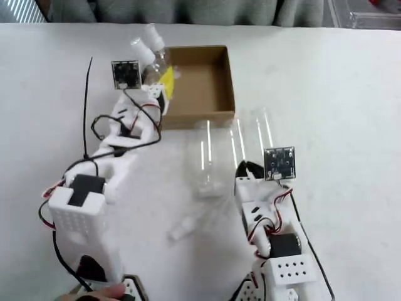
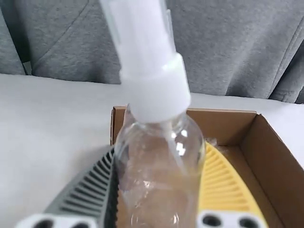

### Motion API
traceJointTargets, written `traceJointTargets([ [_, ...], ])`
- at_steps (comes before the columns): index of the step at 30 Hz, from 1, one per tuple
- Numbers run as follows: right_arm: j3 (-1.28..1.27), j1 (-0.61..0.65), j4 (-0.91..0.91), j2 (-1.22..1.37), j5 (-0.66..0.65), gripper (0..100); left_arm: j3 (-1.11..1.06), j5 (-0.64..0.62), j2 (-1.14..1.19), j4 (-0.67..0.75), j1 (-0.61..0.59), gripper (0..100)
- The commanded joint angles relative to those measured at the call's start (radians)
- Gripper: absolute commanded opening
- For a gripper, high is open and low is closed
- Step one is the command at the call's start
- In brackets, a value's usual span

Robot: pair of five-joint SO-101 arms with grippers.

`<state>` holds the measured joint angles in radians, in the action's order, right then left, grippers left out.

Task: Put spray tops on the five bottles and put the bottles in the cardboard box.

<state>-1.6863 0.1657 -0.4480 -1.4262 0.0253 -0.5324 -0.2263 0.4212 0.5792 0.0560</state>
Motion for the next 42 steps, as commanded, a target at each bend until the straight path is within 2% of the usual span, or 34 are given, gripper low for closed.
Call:
traceJointTargets([
  [1, -0.009, -0.005, 0.016, -0.004, -0.003, 1.5, 0.069, -0.003, -0.005, 0.041, -0.013, 2],
  [4, -0.009, -0.005, 0.015, -0.004, -0.003, 1.5, 0.069, 0.0, -0.004, 0.041, -0.013, 2],
  [9, -0.009, -0.005, 0.015, -0.002, -0.003, 1.5, 0.069, 0.092, -0.001, 0.041, -0.007, 2],
  [19, -0.009, -0.005, 0.015, -0.002, -0.003, 1.5, 0.078, 0.098, 0.004, 0.041, -0.012, 2],
  [26, -0.009, -0.005, 0.015, -0.002, -0.003, 1.5, 0.17, 0.101, 0.133, 0.069, -0.013, 2],
  [34, -0.009, -0.005, 0.013, -0.002, -0.003, 1.5, 0.167, 0.101, 0.145, 0.068, -0.013, 2],
  [36, -0.009, -0.005, 0.013, -0.002, -0.003, 1.5, 0.167, 0.101, 0.147, 0.066, -0.013, 5],
  [42, -0.009, -0.008, 0.013, -0.002, -0.003, 1.5, 0.12, 0.092, 0.139, 0.054, -0.013, 26],
])
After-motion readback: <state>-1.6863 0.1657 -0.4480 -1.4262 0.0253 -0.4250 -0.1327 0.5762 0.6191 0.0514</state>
